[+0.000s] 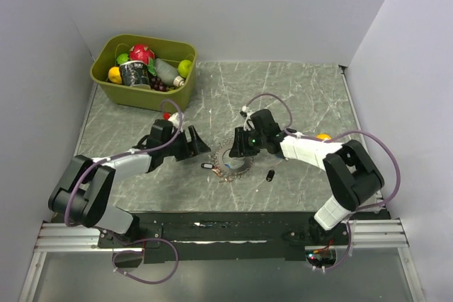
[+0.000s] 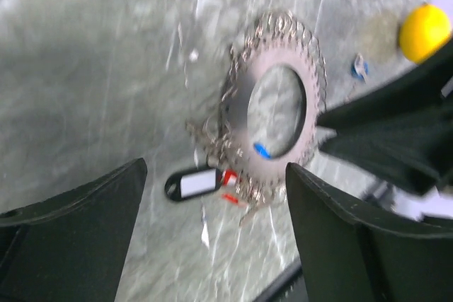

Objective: Put the keys on the keyring

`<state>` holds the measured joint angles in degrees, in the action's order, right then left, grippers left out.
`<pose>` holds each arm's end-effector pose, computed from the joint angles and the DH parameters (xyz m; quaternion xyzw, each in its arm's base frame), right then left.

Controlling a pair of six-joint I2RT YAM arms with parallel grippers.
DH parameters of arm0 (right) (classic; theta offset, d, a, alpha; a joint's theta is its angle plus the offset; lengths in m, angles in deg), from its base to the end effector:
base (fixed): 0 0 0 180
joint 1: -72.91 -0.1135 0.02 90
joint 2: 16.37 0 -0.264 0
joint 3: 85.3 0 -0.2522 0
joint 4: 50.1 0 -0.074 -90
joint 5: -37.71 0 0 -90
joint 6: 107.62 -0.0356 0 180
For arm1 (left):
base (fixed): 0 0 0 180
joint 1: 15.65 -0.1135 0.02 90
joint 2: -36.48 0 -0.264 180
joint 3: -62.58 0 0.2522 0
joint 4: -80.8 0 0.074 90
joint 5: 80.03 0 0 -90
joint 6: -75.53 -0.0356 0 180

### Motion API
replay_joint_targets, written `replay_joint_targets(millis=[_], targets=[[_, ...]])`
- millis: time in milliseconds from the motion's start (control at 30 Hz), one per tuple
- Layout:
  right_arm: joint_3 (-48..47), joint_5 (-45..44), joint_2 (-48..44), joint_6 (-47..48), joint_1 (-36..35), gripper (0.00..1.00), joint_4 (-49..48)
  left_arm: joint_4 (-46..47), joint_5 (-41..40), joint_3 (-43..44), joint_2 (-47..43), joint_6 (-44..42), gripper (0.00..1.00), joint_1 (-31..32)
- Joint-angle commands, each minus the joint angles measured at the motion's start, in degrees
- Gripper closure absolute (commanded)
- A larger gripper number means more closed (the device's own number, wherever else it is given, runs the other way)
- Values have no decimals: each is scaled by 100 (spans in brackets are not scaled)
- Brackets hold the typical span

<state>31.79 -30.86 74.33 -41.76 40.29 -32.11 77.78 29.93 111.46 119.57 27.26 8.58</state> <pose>0.2634 0.1840 0.1831 -0.1371 0.9026 0.3273 0.2435 0.2525 -0.1270 0.1688 -0.0581 0.8837 -0.3685 0.2826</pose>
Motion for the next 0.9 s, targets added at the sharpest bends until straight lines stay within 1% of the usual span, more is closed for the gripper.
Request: replay_joint_targets(millis=[0, 33, 100, 200, 333, 467, 533, 733, 867], targets=[[-385, 370, 264, 50, -16, 59, -352, 1394, 1245, -470, -21, 414, 16, -331], [-411, 388, 299, 32, -7, 60, -370, 1561, 1334, -523, 5, 536, 17, -418], [-508, 441, 387, 15, -7, 61, -379, 1877, 1510, -628, 84, 607, 19, -489], [-561, 502, 467, -3, -7, 62, -397, 1967, 1467, -602, 225, 529, 21, -516], [-579, 573, 493, -47, -16, 63, -405, 1747, 1282, -356, 541, 134, 39, -507], [-482, 573, 414, -47, -7, 64, -405, 1440, 1106, -6, 840, -235, 47, -507], [-482, 555, 405, -21, -7, 64, -362, 1169, 1062, 153, 972, -437, 49, -489], [-368, 520, 317, -12, 1, 64, -344, 930, 913, 531, 1332, -701, 52, -367], [-324, 503, 273, -38, -7, 64, -370, 1008, 948, 689, 1561, -746, 53, -191]])
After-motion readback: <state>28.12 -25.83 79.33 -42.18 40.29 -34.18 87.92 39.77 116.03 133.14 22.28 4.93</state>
